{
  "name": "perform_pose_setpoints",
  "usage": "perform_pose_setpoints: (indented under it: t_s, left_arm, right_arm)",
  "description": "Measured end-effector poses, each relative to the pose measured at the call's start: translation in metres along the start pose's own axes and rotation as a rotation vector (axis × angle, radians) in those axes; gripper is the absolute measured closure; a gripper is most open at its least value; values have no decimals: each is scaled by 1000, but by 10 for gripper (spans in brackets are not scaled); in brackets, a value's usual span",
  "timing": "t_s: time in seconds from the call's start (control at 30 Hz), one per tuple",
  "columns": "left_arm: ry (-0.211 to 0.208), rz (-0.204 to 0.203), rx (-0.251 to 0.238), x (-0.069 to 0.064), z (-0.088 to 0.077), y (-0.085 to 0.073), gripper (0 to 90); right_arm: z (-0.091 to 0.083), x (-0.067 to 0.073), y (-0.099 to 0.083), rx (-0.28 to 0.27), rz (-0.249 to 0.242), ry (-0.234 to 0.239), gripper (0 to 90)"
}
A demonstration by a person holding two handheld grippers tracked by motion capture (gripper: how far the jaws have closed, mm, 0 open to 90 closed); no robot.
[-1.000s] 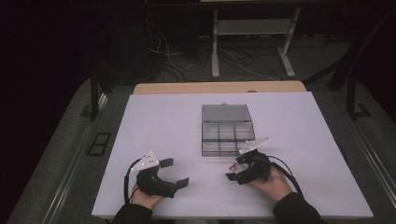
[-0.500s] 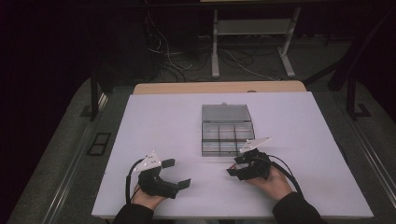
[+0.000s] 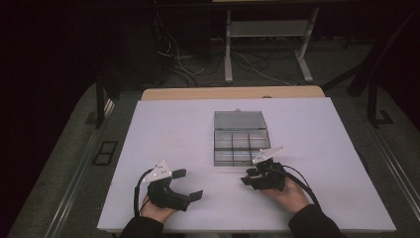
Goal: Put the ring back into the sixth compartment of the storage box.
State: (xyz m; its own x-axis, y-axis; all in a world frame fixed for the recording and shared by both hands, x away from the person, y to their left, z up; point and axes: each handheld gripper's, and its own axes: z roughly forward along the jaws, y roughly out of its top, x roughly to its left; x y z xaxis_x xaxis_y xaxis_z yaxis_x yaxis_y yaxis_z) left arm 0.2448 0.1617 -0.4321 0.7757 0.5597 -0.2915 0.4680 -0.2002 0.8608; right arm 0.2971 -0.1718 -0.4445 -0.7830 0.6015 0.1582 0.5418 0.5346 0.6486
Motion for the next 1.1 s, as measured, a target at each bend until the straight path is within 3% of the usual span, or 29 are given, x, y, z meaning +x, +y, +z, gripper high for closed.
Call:
perform_pose_setpoints:
  t_s: [0.43,0.87,1.1]
  left_arm:
    - [1,1,2,0,0,0,0]
    - [-1,6,11,0,1,0,0]
    - [-3,4,12,0,2,0,0]
  right_arm:
    - [-1,0,0,8,-8,-24,694]
    - [-6,-4,1,-6,42,49,704]
    - [-12,-4,3,-8,50,56,704]
